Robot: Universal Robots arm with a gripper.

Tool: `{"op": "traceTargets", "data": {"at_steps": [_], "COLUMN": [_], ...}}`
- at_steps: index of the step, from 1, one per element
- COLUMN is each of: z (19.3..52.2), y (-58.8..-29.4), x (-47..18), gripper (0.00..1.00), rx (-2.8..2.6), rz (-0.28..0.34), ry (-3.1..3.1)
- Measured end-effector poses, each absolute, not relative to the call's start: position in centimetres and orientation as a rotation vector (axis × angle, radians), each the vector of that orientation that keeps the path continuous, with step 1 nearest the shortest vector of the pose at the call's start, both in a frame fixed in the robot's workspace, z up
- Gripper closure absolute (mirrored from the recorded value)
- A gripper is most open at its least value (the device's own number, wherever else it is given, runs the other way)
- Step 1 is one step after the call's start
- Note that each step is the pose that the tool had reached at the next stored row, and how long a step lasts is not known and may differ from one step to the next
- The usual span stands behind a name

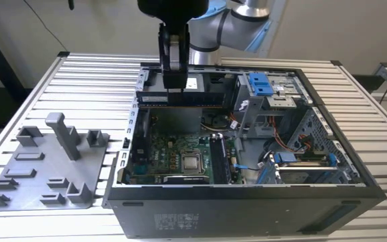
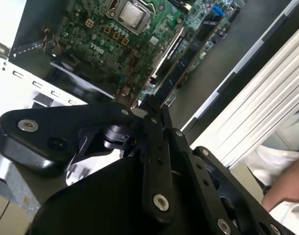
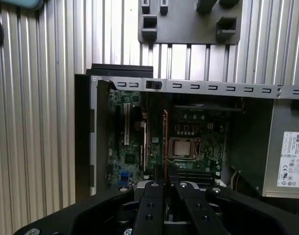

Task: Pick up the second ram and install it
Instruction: 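Pick up the second ram and move it above second insertion slot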

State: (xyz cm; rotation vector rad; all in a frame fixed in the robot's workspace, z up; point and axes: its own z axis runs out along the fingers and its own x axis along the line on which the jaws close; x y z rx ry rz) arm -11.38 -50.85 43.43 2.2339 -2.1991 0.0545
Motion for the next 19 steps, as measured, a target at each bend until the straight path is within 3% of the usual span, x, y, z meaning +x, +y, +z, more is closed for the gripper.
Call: {"op": "traceTargets", "data": {"at_steps": [19], "z": [43.4], "y": [-50.8], "x": [-6.2], "gripper": [0.86], "rx": [2.234], "rz": [0.054], "ry": [-2.199]}}
